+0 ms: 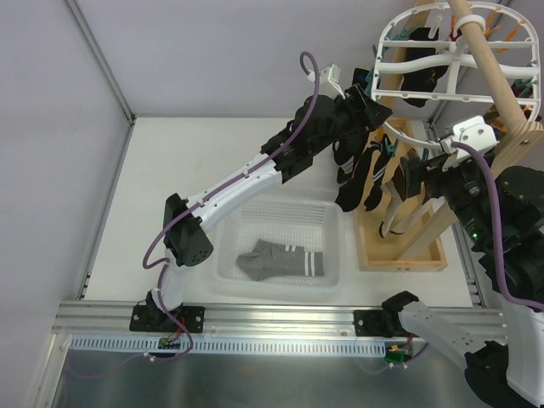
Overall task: Clip the socks to the hanger
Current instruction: Rotate the hanger at the clothesline.
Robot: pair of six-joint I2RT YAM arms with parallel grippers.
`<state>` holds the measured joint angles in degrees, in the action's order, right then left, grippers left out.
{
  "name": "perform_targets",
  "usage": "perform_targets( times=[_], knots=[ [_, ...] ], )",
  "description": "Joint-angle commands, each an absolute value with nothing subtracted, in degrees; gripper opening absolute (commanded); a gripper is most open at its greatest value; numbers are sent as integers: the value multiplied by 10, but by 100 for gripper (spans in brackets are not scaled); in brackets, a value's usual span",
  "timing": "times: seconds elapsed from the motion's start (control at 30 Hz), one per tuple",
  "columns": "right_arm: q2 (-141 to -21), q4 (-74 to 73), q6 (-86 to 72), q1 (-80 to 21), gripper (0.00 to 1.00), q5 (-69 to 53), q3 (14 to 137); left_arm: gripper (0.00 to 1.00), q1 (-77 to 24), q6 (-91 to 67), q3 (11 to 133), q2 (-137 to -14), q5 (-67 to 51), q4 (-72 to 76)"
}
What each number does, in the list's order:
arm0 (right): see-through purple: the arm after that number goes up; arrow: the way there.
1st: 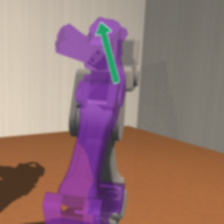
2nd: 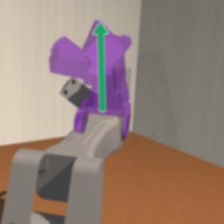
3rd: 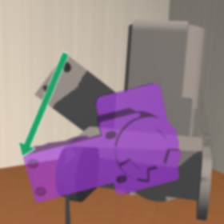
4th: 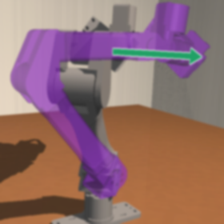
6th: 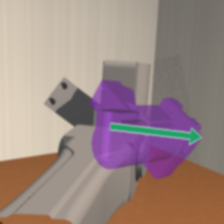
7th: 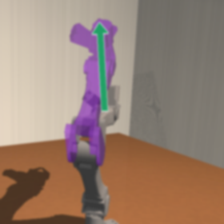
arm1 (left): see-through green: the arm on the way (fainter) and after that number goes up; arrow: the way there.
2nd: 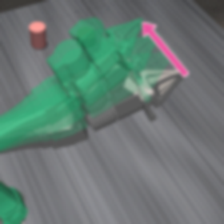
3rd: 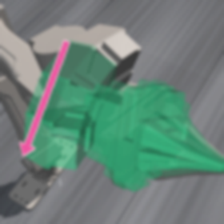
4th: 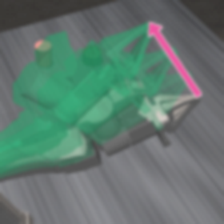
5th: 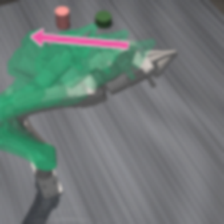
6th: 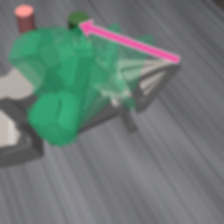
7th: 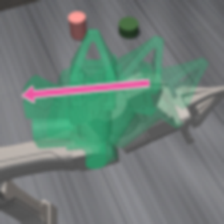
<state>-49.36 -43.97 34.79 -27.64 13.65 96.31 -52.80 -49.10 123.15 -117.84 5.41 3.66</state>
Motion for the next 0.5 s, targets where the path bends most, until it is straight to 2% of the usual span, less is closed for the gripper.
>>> perform_targets(
  times=[0.0,0.07,0.1,0.2,0.3,0.47],
  knots=[
    [-485,-422,359,-276,93,156,939,59,-535,-510,1291,-1192,95,64],
    [-479,-424,362,-277,93,178,933,53,-534,-521,1296,-1200,101,65],
    [-477,-426,365,-276,94,186,929,45,-534,-521,1296,-1200,105,64],
    [-466,-426,371,-276,93,207,915,32,-529,-512,1288,-1191,118,65],
    [-461,-428,366,-276,93,215,909,24,-512,-482,1305,-1190,102,63],
    [-465,-427,365,-276,93,211,911,5,-473,-490,1311,-1194,69,62]
  ],
)
